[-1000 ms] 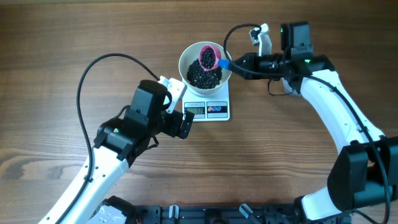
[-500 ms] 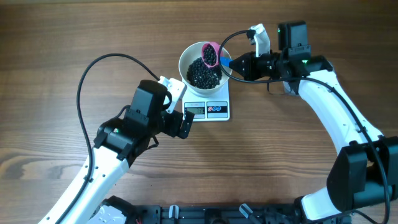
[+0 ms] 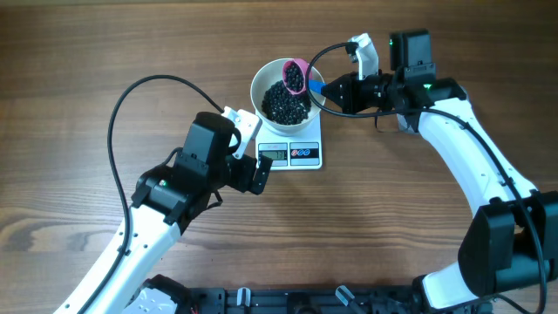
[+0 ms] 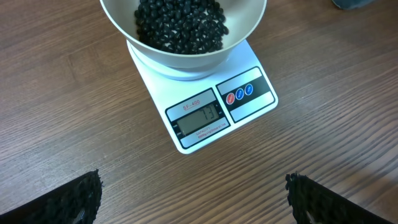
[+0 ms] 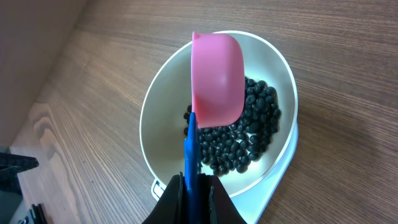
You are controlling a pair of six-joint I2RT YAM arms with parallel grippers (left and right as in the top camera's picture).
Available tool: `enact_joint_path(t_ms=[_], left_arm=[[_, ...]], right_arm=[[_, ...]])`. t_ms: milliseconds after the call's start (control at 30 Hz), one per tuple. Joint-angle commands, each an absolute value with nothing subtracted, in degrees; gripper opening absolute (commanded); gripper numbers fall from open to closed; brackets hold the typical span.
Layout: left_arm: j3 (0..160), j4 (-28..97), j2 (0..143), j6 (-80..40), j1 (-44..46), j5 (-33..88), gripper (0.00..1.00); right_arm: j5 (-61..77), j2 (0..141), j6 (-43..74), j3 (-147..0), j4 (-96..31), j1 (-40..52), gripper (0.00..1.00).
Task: Scoop item into bowl and weigh 150g on scale
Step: 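Tip the scoop slowly to pour beans into the bowl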
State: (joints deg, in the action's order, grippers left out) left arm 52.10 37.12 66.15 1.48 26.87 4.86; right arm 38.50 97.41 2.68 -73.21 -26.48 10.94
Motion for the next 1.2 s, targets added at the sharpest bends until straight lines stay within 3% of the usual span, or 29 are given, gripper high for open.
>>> enact_joint_path(t_ms=[0,1000,1167], left_arm=[[52.16,37.06,65.58,2.59,26.83,5.74,1.00],[52.16,37.08,65.58,2.59,26.83,5.74,1.00],[52.16,37.08,65.58,2.59,26.83,5.74,1.00]], right_arm=[[38.39,98.04,1.26,-73.36,-26.13,11.07,0.04],[38.33,98.04,-9.13,-73.36,-26.89,11.07,0.04],[38.33,98.04,-15.53,-73.36,-27.68,11.09,0.04]])
